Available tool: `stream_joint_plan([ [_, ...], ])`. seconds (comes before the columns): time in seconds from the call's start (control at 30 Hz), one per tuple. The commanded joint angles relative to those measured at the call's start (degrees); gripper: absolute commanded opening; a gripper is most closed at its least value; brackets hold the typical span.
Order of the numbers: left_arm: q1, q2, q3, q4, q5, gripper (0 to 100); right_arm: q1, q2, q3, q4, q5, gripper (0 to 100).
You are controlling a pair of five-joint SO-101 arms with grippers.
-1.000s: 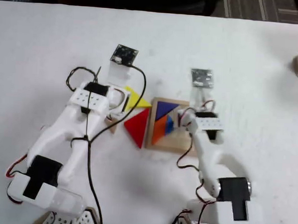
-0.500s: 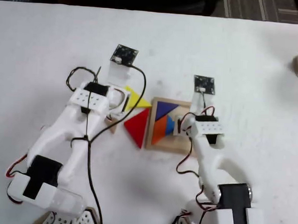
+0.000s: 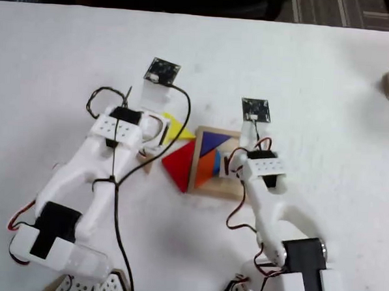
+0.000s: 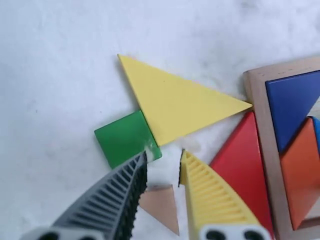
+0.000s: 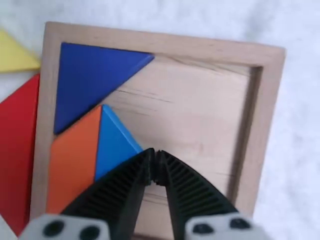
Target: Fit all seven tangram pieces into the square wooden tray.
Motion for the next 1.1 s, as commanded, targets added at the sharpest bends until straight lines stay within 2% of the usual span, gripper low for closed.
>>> stream_joint_plan([
  [0.0, -2.33, -0.92, -0.70, -1.23, -0.35, 14, 4.53, -3.56, -0.18, 0.57, -0.79, 1.6],
  [0.17, -6.02, -0.92, -2.29, -0.79, 0.00, 14, 9.36, -5.14, -0.18, 1.98, -0.88, 1.6],
  [0.3, -6.55, -0.92, -2.20, 0.09, 0.18, 14, 9.71, -5.14, -0.18, 1.89, -0.70, 1.6],
  [0.37, -6.37, -0.92, -2.37, 3.52, 0.62, 14, 9.54, -5.14, -0.18, 1.98, -0.62, 1.6],
  [0.47, -6.73, -0.92, -2.11, 7.74, 7.38, 18, 9.54, -4.62, -0.18, 1.80, -0.53, 1.6],
  [0.6, -8.22, -0.48, -0.70, 12.75, 22.68, 36, 9.54, -4.00, -0.35, 1.80, -0.53, 1.6],
  [0.7, -4.26, -0.66, 2.46, 12.75, 26.90, 43, 9.54, -4.00, -0.35, 1.80, -0.53, 1.6],
  [0.8, -2.42, -0.48, 3.08, 12.22, 28.22, 40, 9.54, -4.00, -0.35, 1.80, -0.53, 1.6],
  [0.9, -4.35, -0.31, 3.60, 9.05, 28.31, 35, 9.54, -4.00, -0.35, 1.80, -0.53, 1.6],
  [1.07, -4.79, 5.14, 0.97, 9.49, 28.31, 32, 9.54, -4.00, -0.44, 1.80, -0.53, 1.6],
])
